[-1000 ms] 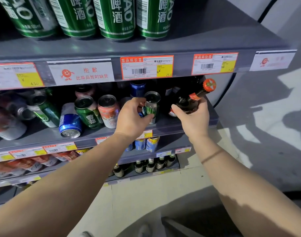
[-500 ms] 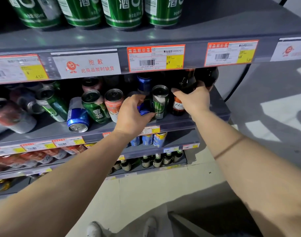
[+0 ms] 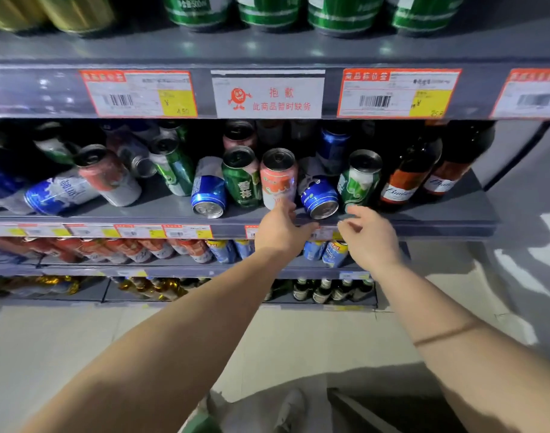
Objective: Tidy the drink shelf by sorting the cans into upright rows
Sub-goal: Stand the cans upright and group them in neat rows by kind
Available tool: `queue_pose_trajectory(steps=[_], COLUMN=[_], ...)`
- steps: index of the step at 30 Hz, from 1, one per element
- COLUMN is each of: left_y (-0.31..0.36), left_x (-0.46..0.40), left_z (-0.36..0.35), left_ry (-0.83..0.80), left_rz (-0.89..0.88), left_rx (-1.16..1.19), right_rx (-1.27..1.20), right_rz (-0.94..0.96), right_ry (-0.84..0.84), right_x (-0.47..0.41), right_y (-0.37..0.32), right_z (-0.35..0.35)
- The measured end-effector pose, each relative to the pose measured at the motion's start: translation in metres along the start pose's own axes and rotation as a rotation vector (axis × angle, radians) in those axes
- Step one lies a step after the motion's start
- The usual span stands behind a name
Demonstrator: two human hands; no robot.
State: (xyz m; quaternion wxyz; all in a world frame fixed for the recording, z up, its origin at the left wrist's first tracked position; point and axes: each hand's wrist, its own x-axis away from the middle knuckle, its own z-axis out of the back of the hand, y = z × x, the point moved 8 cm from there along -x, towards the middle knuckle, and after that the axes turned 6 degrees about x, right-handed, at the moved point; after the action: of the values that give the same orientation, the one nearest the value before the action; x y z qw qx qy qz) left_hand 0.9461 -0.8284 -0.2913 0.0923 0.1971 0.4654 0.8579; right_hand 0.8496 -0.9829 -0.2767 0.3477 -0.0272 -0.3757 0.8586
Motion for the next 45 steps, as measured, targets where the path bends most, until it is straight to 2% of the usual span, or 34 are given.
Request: queue_pose_trajectory(steps=[5,10,18,23,26,29,31,34,39,41,45], left_y=[0.000,0.005,0.035,0.041,0.052,0.053,0.052,0.054,0.049,0.048,0.049], left_x=[0.000,0.009,0.005,-0.001,0.007,0.012,0.012,0.009,-0.003,-0.007,-0.018], left_z=[-0.015,-0.016,0.000,0.009,0.019,0.043,0.068,0.098,0.112,0.104,0.082], left_ry=[-0.180,-0.280,-0.224,-0.222,-0.239,-0.128,0.034,0.221,0.489,0.485,0.354], left_rz=[0.025,0.005,-0.167,-0.124,-0.231,-0.294,-0.344,-0.406,-0.493,-0.507,-0.486], left_rx=[0.095,0.096,0.062,0.182,0.138,0.070,0.063,0.007,-0.405,-0.492,-0.590], right_rx=[-0.047,-0.144,-0.045,0.002,-0.004,0.032,0.085,0.348,0.643,0.746,0.870], right_rz=[-0.063,-0.114,0.003,0.085,0.101,0.147,0.228,0.326,0.326,0.351,0.408], right_ry=[-0.164,-0.175,0.057,0.079,0.014,0.050,0.179,0.356,0.271,0.220,0.163], right_x=[0.001,-0.001,0.009,0.005,0.001,0.001,0.002,-0.006,-0.035,-0.045,-0.064], right_y=[-0.009,-0.006,-0.029,-0.052,-0.060,-0.068,-0.083,-0.108,-0.123,-0.130,-0.143], right_z=[-0.035,-0.047,-0.022,-0.012,-0.010,-0.003,0.013,0.032,0.029,0.022,0.009])
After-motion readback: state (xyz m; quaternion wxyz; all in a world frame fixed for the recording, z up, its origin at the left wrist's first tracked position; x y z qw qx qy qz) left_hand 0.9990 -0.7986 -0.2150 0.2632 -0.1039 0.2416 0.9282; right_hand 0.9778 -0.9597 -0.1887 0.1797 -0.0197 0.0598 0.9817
